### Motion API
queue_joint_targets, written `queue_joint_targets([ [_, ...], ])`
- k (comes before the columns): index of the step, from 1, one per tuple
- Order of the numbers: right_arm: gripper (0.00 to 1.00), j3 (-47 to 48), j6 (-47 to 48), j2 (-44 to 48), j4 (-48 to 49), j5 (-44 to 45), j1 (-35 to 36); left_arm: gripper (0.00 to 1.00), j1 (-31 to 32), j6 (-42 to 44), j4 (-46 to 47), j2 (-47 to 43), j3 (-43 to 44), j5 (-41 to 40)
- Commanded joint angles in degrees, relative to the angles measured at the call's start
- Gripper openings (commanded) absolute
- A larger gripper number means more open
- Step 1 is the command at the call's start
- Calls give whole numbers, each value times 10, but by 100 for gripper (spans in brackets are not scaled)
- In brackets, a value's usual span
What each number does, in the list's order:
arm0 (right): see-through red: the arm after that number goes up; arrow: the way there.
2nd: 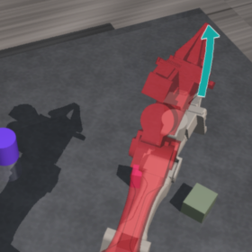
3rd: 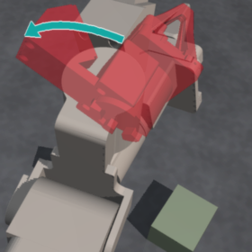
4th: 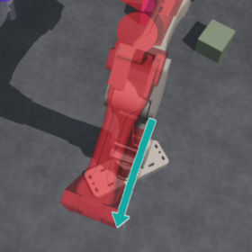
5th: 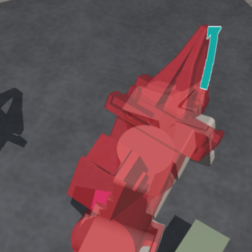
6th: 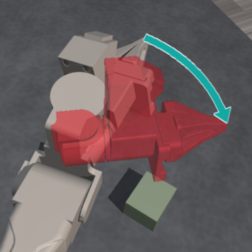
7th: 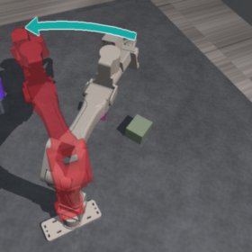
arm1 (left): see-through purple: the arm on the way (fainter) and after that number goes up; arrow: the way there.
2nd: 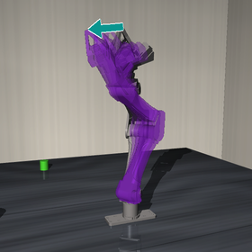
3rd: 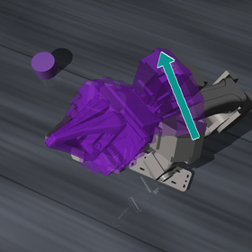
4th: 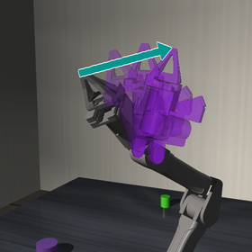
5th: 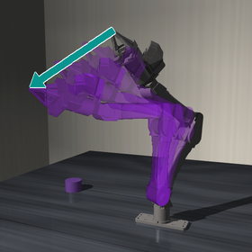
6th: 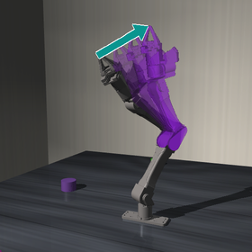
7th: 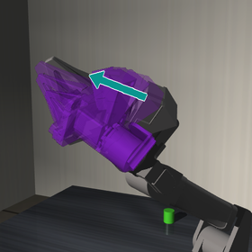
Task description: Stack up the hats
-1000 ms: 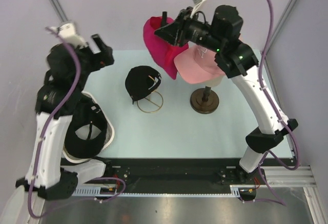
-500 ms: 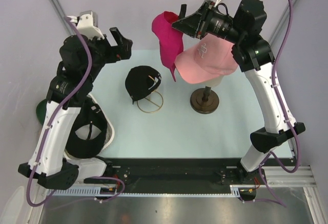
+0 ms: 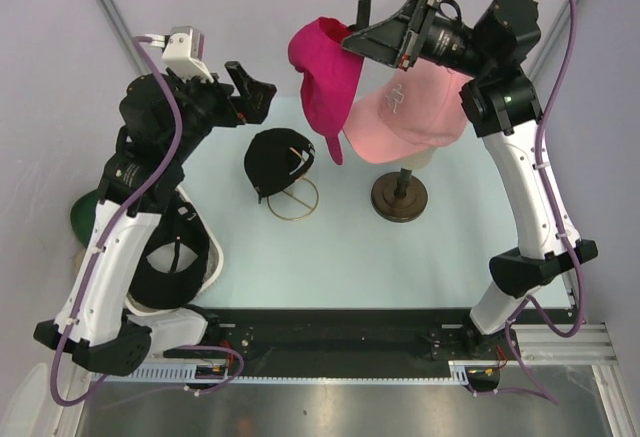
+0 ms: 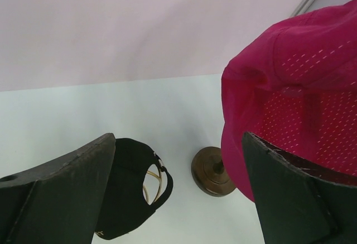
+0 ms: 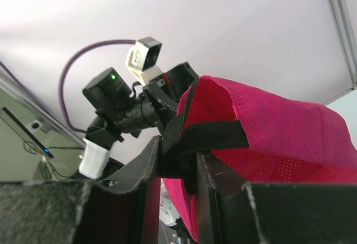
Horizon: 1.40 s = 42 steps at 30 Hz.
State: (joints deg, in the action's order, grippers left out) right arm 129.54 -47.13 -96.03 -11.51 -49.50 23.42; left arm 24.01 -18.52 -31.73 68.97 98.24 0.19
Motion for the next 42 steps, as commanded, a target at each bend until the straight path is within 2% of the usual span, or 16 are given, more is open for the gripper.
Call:
queue_joint_targets([
  [1, 0, -4, -83, 40, 81, -42, -34, 100, 2, -5, 18, 11, 12, 30],
  [9, 0, -130, -146, 88, 203, -84, -133, 100, 20, -21, 44, 42, 19, 56],
  [13, 0, -151, -136, 100, 192, -99, -185, 100, 45, -22, 47, 60, 24, 54],
  [18, 0, -191, -127, 114, 192, -102, -217, 100, 66, -37, 67, 70, 8, 68],
  [26, 0, -262, -91, 142, 178, -104, -278, 100, 75, -113, 155, 47, -95, 118],
  [35, 0, -324, -86, 163, 177, -105, -310, 100, 79, -189, 238, 22, -193, 140],
  [42, 0, -364, -62, 179, 150, -101, -323, 90, 84, -254, 315, 29, -240, 171],
])
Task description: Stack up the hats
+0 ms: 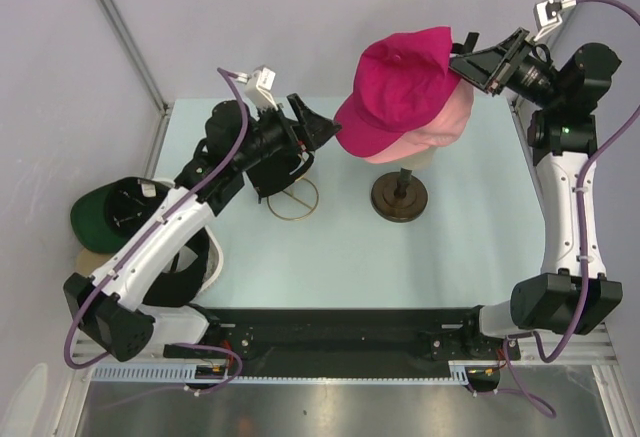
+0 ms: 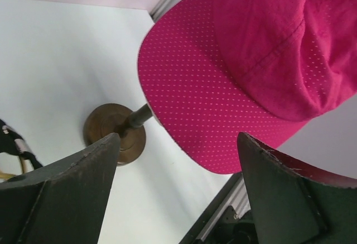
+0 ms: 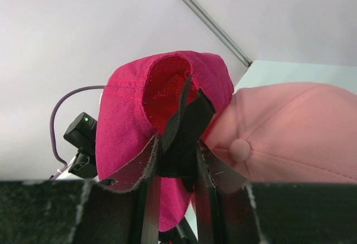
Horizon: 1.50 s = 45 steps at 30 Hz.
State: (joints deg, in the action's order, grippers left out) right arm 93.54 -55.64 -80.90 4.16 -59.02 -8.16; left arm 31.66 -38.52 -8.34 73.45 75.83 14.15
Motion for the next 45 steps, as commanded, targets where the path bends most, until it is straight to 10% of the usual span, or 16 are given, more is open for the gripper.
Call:
queue_joint_targets([
  [1, 0, -5, 31, 29, -13, -5, -11, 89, 8, -59, 102, -14, -17, 33],
  [24, 0, -30, 35, 42, -21, 4, -29, 70, 34, -102, 132, 22, -39, 27],
  [33, 0, -32, 38, 45, -32, 8, -30, 40, 45, -113, 155, 6, -55, -16],
  [45, 0, -34, 47, 51, -64, 22, -39, 27, 45, -111, 135, -13, -43, -42],
])
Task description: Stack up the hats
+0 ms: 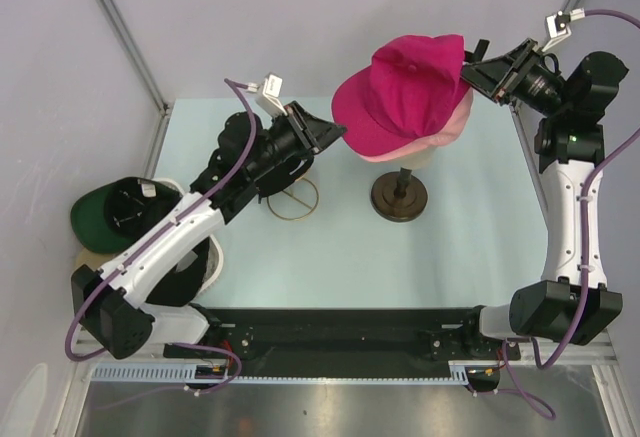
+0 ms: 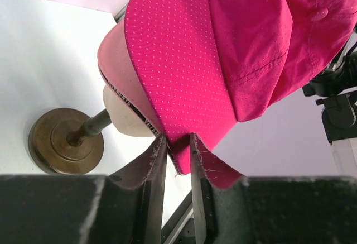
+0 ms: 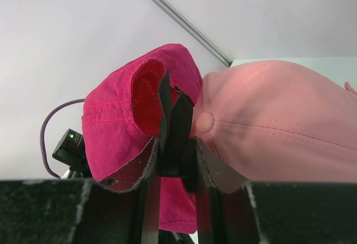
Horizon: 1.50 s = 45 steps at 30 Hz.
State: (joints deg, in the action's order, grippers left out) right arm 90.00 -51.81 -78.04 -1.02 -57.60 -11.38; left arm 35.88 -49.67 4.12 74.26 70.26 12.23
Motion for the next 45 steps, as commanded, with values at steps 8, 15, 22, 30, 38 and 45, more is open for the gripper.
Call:
queue_joint_targets([
  [8, 0, 7, 12, 25, -25, 16, -8, 17, 2, 0, 7, -16, 29, -24],
  [15, 0, 9, 36, 36, -83, 43, -27, 0, 2, -9, 13, -7, 69, -34],
  [22, 15, 8, 45, 44, -112, 58, -40, 0, 2, -39, 19, 16, 92, -32],
  [30, 64, 15, 27, 35, -80, 47, -51, 0, 2, -72, 5, 7, 75, -73],
  [38, 74, 31, 30, 13, -69, 45, -64, 0, 2, -88, 7, 15, 81, -70],
  [45, 66, 46, 112, 0, -128, 51, -51, 0, 2, -91, 8, 13, 82, -71],
])
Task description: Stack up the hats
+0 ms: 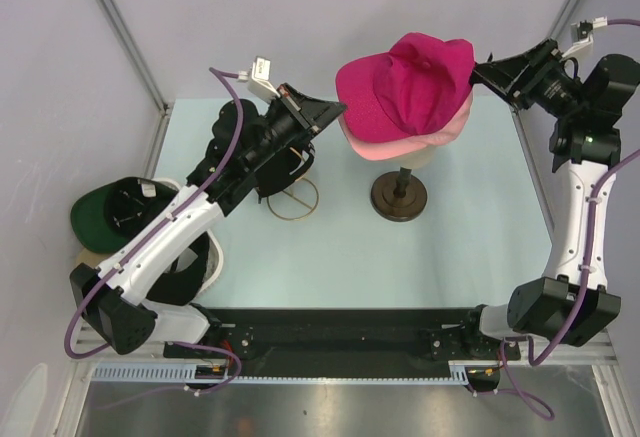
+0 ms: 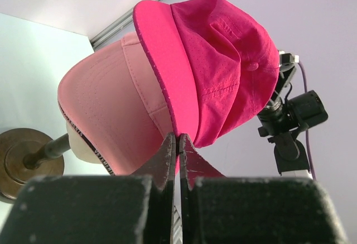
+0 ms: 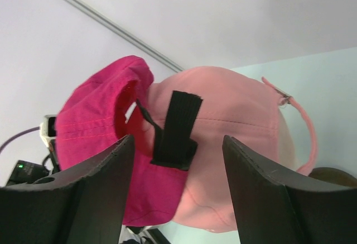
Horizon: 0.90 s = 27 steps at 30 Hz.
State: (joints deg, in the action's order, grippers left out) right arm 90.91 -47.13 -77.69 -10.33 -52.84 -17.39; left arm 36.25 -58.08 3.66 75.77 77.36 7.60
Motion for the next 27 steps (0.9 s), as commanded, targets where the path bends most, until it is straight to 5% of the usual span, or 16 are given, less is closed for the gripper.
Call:
queue_joint_targets([
  [1, 65, 44, 77, -4, -48, 6, 12, 0, -2, -6, 12, -2, 11, -24],
  [8, 52, 54, 100, -16, -39, 4, 35, 0, -2, -7, 1, 2, 15, -17],
  [12, 32, 84, 119, -30, -72, 19, 43, 0, -1, -10, -6, 0, 14, -25],
  [16, 27, 98, 112, -30, -94, 39, 32, 0, -1, -15, -9, 4, 27, -27],
  [21, 0, 109, 93, -25, -165, 91, 8, 0, -1, -29, -14, 18, 43, -17],
  [27, 0, 115, 143, -33, -282, 144, -12, 0, -2, -31, -32, 32, 58, -21],
])
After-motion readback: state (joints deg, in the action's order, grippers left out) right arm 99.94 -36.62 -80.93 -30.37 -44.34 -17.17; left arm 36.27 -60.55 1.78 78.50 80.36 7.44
